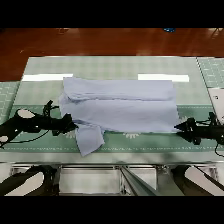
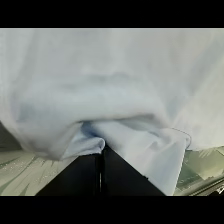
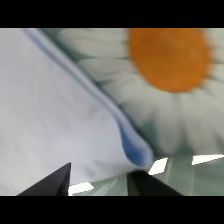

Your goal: Fold the shirts.

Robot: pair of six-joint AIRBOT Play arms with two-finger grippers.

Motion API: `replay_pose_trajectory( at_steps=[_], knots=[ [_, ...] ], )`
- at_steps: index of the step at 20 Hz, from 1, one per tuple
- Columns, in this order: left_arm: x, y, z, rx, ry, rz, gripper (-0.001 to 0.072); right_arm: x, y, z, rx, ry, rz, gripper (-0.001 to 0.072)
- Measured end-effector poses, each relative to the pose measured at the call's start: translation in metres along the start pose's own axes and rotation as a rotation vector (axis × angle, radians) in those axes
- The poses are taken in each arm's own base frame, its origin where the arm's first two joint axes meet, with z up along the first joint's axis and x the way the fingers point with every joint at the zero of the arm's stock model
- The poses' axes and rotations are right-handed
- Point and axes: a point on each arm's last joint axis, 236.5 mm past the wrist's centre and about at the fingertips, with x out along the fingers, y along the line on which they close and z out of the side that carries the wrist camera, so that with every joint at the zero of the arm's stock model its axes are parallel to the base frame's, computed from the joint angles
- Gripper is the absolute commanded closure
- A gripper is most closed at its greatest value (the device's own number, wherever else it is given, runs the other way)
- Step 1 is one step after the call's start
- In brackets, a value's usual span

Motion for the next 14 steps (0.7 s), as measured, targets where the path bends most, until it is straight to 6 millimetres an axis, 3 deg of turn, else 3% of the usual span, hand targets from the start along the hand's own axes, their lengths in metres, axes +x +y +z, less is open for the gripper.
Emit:
replay_pose_trajectory(
  at_steps=[3,7,14],
  knots=[
    [0.0,-0.001,0.0,0.001,0.0,-0.001,0.069,0.02,0.019,0.015,-0.02,-0.018,0.037,0.0687],
    [-0.01,-0.012,0.016,0.034,-0.032,-0.015,0.069,0.021,0.054,0.034,-0.134,-0.043,0.082,0.0683],
    [-0.069,-0.076,0.085,0.175,-0.18,-0.095,0.069,-0.011,0.121,0.05,-0.347,-0.044,0.141,0.0683]
  ],
)
